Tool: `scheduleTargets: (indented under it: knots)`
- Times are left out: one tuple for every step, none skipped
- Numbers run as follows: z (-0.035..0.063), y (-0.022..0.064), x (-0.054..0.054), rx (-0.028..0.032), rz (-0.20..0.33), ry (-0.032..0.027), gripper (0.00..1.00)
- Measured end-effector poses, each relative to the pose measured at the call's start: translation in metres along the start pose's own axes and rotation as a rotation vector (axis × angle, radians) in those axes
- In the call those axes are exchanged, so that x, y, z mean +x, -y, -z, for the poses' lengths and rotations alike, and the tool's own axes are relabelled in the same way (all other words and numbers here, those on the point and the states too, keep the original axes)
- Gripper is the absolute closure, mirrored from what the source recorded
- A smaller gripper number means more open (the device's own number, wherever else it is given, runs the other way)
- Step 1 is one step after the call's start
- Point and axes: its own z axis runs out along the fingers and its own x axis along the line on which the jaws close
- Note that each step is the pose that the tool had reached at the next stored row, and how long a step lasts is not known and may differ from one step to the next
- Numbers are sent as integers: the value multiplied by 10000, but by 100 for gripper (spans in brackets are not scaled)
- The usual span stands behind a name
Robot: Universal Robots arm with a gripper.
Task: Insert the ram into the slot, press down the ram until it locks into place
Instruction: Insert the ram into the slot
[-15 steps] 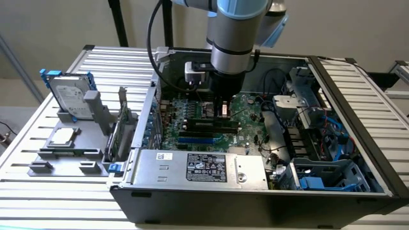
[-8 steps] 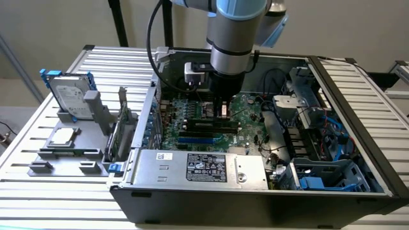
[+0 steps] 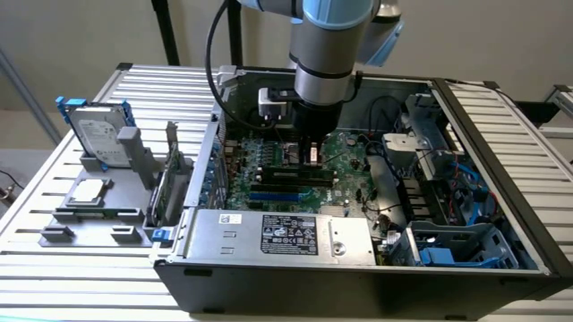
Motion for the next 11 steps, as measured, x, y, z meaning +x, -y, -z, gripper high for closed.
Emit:
scheduleTargets:
  knots:
    - [-1,0,0,-1,0,-3,87]
    - [-3,0,-1,-1,0,-6,87]
    - [-5,0,-1,0,0,-7,87]
    - [-8,0,-2,0,0,-8,87]
    - [-9,0,-2,0,0,-10,87]
    - [-11,0,-3,0,-1,-11,87]
    - [-13,0,-3,0,-1,-12,87]
    - [-14,1,-4,0,-1,-12,87]
    - [-18,1,-5,0,-1,-14,87]
    - [-23,1,-6,0,-1,-15,87]
    - [-24,1,-6,0,-1,-16,87]
